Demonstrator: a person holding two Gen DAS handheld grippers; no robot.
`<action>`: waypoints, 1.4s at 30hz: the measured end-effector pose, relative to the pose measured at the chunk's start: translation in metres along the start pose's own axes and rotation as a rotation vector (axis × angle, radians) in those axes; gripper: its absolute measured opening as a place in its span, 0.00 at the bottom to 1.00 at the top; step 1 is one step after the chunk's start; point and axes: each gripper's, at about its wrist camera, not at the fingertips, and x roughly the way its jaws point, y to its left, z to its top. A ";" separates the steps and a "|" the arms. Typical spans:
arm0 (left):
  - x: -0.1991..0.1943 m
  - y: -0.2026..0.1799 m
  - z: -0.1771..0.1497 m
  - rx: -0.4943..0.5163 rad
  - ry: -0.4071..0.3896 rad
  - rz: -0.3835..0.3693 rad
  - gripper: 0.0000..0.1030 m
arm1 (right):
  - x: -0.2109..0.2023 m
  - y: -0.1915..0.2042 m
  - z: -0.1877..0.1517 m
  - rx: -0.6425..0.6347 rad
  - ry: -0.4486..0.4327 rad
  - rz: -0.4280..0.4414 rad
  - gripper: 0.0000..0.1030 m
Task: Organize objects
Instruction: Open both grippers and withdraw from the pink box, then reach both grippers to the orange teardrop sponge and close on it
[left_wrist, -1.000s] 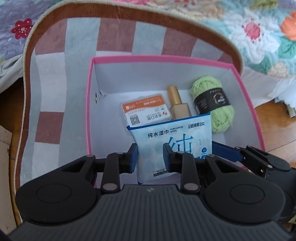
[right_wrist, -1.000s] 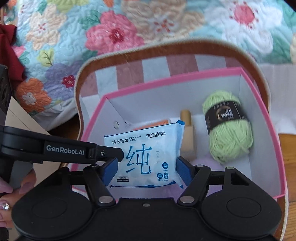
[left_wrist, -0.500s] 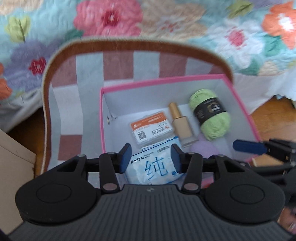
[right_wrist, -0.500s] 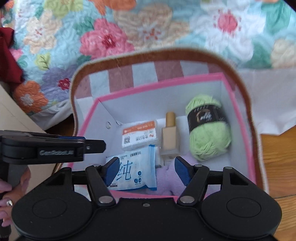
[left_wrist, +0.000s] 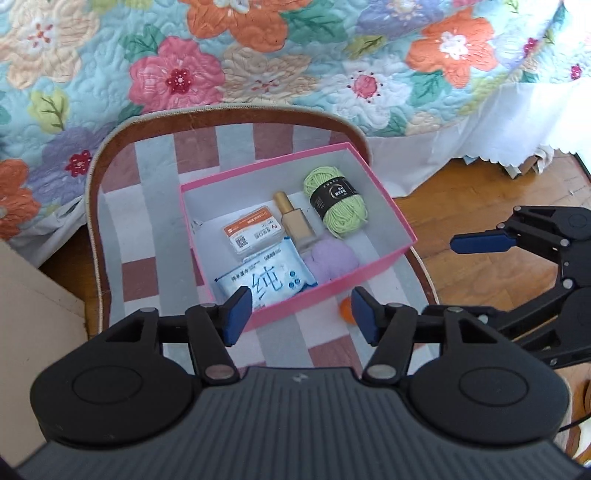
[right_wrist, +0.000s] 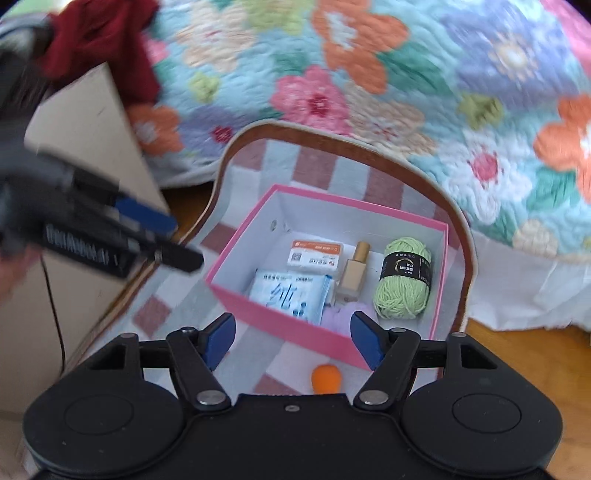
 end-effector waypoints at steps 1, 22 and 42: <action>-0.004 -0.002 -0.004 0.016 0.009 0.005 0.59 | -0.004 0.006 -0.003 -0.026 0.005 -0.005 0.73; 0.047 -0.018 -0.080 0.078 0.096 -0.112 0.77 | 0.050 0.032 -0.097 -0.047 0.076 0.035 0.77; 0.201 -0.017 -0.097 -0.137 0.075 -0.165 0.55 | 0.149 -0.004 -0.126 0.045 0.056 -0.092 0.76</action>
